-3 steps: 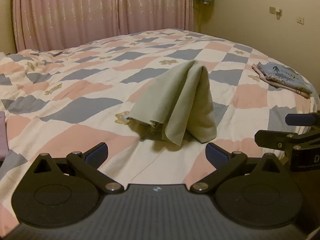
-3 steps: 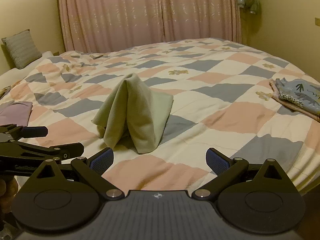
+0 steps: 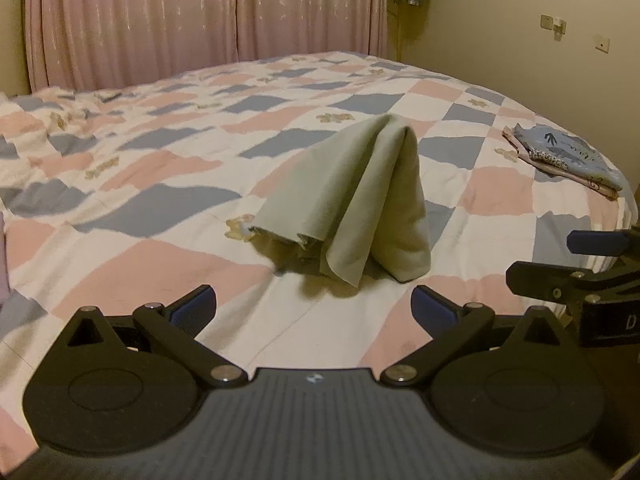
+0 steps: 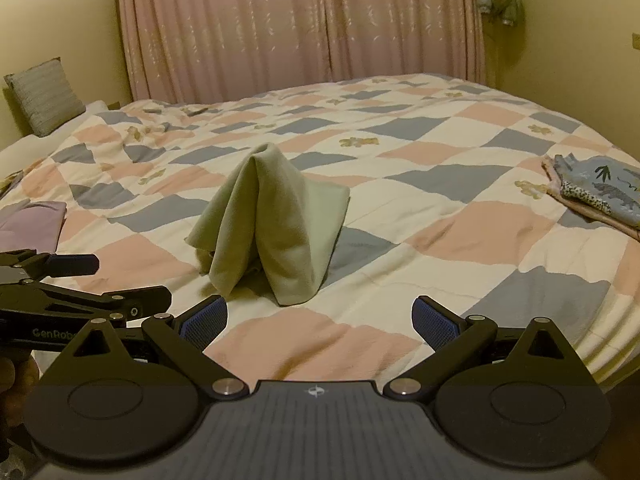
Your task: Fold clothes
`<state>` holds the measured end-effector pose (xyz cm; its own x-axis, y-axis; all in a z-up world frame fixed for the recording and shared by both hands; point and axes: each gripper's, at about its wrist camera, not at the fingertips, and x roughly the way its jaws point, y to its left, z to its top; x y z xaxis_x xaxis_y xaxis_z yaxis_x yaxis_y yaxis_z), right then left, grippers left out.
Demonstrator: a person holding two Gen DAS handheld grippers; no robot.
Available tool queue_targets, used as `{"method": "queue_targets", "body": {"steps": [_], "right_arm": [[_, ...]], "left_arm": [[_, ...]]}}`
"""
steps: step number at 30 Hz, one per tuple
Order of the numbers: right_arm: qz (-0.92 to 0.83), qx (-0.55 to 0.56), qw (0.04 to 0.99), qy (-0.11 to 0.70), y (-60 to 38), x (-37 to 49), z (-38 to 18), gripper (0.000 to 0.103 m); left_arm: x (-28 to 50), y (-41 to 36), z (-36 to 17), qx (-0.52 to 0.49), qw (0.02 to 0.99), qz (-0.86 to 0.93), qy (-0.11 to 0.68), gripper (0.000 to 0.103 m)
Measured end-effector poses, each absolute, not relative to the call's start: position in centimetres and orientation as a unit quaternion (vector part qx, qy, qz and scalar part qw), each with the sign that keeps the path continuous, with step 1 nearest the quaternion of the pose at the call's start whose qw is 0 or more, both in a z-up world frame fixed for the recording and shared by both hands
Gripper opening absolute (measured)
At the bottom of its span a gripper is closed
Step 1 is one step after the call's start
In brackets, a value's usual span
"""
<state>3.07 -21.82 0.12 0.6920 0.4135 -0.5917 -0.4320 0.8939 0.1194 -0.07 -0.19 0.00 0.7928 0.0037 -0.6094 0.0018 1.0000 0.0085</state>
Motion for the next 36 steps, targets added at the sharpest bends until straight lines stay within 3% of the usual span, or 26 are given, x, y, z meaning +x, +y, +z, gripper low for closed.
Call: {"method": "queue_targets", "body": {"steps": [36], "right_arm": [[0.230, -0.004, 0.912, 0.338, -21.8, 3.8, -0.4, 0.103]], "left_arm": [[-0.2, 0.5, -0.9, 0.000, 0.942, 0.006, 0.335, 0.102]]}}
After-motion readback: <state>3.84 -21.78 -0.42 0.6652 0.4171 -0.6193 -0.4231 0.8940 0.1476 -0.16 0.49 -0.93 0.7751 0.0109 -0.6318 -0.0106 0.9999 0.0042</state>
